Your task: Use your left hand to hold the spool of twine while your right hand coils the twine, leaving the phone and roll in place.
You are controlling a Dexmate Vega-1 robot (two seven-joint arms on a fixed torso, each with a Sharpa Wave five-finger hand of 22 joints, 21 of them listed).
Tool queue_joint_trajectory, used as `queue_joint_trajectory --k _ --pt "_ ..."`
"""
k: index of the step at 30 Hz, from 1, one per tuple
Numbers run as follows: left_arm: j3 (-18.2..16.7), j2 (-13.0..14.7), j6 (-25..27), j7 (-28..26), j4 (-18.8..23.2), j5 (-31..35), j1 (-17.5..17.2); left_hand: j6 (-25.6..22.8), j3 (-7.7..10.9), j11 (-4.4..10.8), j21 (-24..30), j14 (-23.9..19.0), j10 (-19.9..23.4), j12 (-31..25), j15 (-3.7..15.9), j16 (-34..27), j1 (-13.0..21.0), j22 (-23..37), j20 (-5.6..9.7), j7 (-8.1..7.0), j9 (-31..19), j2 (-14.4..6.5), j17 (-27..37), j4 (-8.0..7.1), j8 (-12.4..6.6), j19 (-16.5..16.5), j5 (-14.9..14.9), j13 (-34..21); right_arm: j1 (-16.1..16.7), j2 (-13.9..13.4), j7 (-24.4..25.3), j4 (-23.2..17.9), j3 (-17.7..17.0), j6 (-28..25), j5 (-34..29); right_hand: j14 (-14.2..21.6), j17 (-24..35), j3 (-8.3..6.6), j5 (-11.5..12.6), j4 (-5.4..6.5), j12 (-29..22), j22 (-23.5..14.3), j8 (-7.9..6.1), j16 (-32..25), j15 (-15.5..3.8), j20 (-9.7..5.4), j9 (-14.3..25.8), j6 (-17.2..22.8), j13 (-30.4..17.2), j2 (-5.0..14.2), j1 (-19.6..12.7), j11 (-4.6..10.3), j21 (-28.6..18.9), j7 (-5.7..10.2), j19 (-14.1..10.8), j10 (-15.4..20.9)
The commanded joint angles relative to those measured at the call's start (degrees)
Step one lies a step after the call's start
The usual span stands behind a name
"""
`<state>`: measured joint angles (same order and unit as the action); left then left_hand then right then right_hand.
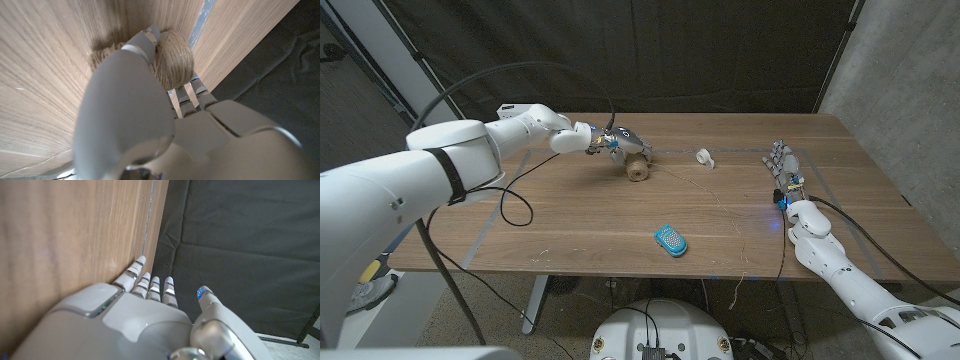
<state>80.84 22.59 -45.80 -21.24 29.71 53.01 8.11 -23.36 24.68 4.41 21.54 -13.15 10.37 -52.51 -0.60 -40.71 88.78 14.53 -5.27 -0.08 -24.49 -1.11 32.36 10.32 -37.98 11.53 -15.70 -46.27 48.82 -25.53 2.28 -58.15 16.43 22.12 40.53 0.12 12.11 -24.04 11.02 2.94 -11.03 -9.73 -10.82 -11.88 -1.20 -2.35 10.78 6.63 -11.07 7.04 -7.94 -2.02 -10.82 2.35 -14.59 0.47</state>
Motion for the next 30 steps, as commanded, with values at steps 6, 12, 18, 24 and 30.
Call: queue_joint_trajectory --k 6,12,18,24,30 --pt "2.28 -1.57 0.46 -2.85 -3.38 -3.19 -0.18 -1.41 -0.56 0.75 0.81 -5.67 2.86 -1.99 4.11 -1.65 1.68 0.29 0.13 -0.74 -1.02 -1.2 3.92 -0.62 -1.44 1.16 -0.45 -2.56 -0.05 -0.6 -0.63 -0.13 0.4 -1.49 0.09 0.0 0.13 -0.2 0.0 0.06 -0.36 -0.11 -0.33 -0.28 0.13 0.13 0.27 0.09 -0.31 1.27 0.37 -0.09 -0.31 -0.37 -0.11 -0.48" --pt "1.62 -1.08 1.18 -2.22 -2.29 -4.34 -0.5 -1.36 -0.77 0.89 0.92 -5.74 2.92 -1.79 4.09 -1.77 1.64 0.29 0.22 -0.75 -0.88 -1.11 4.02 -0.7 -1.52 1.2 -0.46 -2.45 0.1 -0.8 -0.66 -0.49 0.49 -1.78 0.03 0.0 0.13 -0.21 0.0 0.07 -0.38 -0.11 -0.34 -0.28 0.14 0.14 0.27 0.09 -0.3 1.25 0.39 -0.23 -0.3 -0.32 -0.09 -0.45" --pt "0.38 -0.08 2.29 -1.07 -0.23 -5.33 -1.24 -1.28 -0.93 0.83 1.02 -5.75 3.0 -1.66 4.14 -1.94 1.57 0.28 0.25 -0.77 -0.86 -1.19 4.23 -0.83 -1.64 1.25 -0.48 -2.41 0.25 -1.31 -0.85 -1.08 0.56 -2.2 -0.06 -0.01 0.14 -0.22 0.0 0.09 -0.39 -0.11 -0.34 -0.28 0.13 0.11 0.27 0.1 -0.3 1.26 0.41 -0.06 -0.31 -0.34 -0.1 -0.46" --pt "-2.73 3.36 4.76 2.33 6.38 -6.94 -3.47 -1.31 -1.03 0.88 0.99 -5.69 3.0 -1.58 4.21 -1.99 1.59 0.27 0.26 -0.67 -0.86 -1.2 4.36 -0.86 -1.82 0.99 -0.51 -2.5 0.39 -1.66 -0.96 -1.38 0.49 -2.4 -0.04 -0.03 0.14 -0.22 0.0 0.1 -0.37 -0.11 -0.35 -0.28 0.08 0.12 0.27 0.11 -0.3 1.25 0.43 -0.15 -0.31 -0.33 -0.1 -0.51" --pt "-6.18 5.77 6.96 6.11 11.57 -7.87 -5.6 -1.35 -1.28 0.88 1.03 -5.63 2.99 -1.52 4.18 -2.36 1.59 0.26 0.23 -0.76 -0.82 -1.29 4.76 -0.92 -2.02 0.81 -0.53 -2.67 0.45 -1.96 -1.31 -1.67 0.55 -2.56 -0.08 -0.04 0.14 -0.24 0.0 0.08 -0.38 -0.11 -0.35 -0.28 0.08 0.11 0.27 0.11 -0.3 1.25 0.41 -0.11 -0.31 -0.34 -0.1 -0.5"
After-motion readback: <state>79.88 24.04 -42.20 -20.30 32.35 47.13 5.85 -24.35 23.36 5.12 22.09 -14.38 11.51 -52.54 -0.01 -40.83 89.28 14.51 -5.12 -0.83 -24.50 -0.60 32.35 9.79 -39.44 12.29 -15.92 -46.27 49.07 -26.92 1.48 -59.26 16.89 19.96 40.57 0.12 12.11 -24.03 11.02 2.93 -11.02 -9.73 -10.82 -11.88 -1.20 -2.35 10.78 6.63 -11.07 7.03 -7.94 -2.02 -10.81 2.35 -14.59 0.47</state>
